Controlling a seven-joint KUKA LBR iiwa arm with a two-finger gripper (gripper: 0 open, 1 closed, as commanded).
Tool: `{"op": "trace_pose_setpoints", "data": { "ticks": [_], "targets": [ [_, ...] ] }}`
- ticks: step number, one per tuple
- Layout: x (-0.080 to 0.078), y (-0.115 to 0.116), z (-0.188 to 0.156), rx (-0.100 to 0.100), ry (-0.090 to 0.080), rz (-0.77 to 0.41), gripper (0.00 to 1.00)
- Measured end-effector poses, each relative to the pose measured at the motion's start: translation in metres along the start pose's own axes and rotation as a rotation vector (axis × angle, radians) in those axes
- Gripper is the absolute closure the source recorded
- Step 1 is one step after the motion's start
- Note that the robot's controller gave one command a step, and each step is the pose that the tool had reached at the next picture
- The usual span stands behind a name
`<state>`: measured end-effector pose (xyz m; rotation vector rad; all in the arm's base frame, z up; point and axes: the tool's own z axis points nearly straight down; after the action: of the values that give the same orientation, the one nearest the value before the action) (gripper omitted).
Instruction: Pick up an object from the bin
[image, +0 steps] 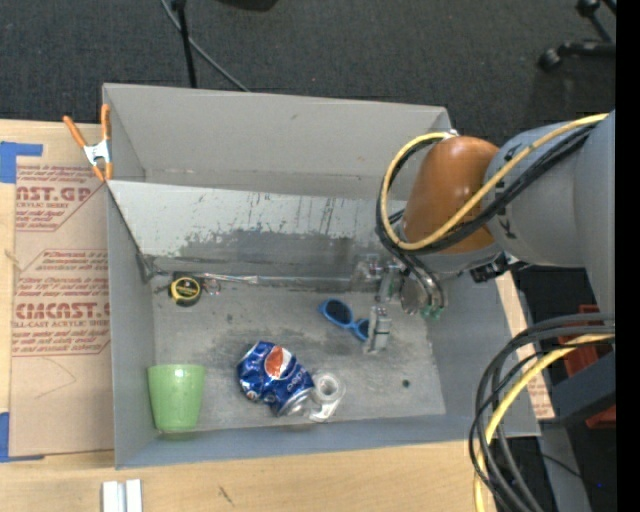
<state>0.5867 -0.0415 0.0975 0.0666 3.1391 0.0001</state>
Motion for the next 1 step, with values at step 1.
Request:
{"op": "trace_pose_setpoints", "data": {
  "ticks": [1],
  "targets": [
    [0.0287,0.0671,0.0107,-0.004,0.004,0.031,0.0]
  ]
}}
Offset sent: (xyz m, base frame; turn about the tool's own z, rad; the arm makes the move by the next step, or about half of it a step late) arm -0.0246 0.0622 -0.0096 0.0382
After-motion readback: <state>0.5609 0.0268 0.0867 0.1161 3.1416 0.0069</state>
